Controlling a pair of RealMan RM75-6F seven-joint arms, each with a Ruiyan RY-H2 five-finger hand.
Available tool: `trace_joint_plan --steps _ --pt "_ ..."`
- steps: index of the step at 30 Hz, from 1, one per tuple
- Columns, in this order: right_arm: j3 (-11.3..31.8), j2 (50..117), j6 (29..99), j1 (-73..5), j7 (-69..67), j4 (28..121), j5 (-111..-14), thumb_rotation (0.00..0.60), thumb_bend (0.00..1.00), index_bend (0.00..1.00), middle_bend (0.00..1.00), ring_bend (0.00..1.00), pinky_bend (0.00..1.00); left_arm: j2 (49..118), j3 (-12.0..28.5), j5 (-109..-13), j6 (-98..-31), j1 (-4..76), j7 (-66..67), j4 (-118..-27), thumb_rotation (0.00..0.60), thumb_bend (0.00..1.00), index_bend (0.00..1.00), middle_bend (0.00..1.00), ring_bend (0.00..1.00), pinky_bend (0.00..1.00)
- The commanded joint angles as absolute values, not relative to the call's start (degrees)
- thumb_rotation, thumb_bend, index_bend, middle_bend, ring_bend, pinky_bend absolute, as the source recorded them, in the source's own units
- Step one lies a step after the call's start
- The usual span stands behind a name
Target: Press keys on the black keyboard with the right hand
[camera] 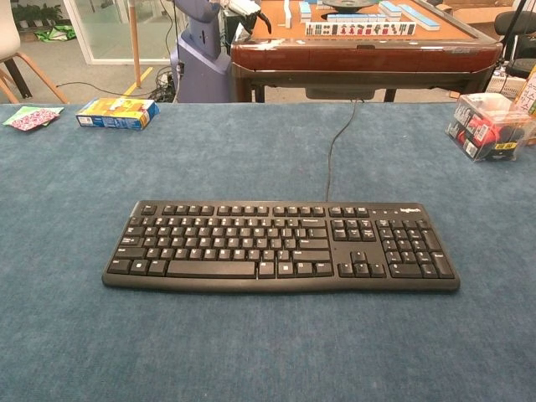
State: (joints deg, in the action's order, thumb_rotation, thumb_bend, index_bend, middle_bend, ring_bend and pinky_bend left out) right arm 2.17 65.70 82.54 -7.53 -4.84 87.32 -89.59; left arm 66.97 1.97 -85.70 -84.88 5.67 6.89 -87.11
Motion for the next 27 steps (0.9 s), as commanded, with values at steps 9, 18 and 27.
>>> trace_joint_plan --steps 9,18,27 --pt "1.88 65.6 81.06 -8.44 -4.49 87.63 -89.85 0.6 0.16 0.41 0.25 0.18 0.4 66.9 2.07 -85.38 -85.4 5.27 7.04 -87.14 0.6 0.17 0.45 0.39 0.26 0.45" --pt "1.14 65.63 78.15 -11.38 -1.29 88.77 -93.26 0.6 0.27 0.41 0.47 0.54 0.97 66.88 2.18 -85.18 -85.83 4.95 7.28 -87.06 0.6 0.17 0.45 0.39 0.26 0.45" --pt "2.23 65.73 70.91 -17.34 8.24 95.27 -94.63 0.6 0.55 0.41 0.72 0.75 1.0 66.7 2.32 -85.28 -86.42 4.66 7.03 -87.3 0.6 0.17 0.45 0.39 0.26 0.45"
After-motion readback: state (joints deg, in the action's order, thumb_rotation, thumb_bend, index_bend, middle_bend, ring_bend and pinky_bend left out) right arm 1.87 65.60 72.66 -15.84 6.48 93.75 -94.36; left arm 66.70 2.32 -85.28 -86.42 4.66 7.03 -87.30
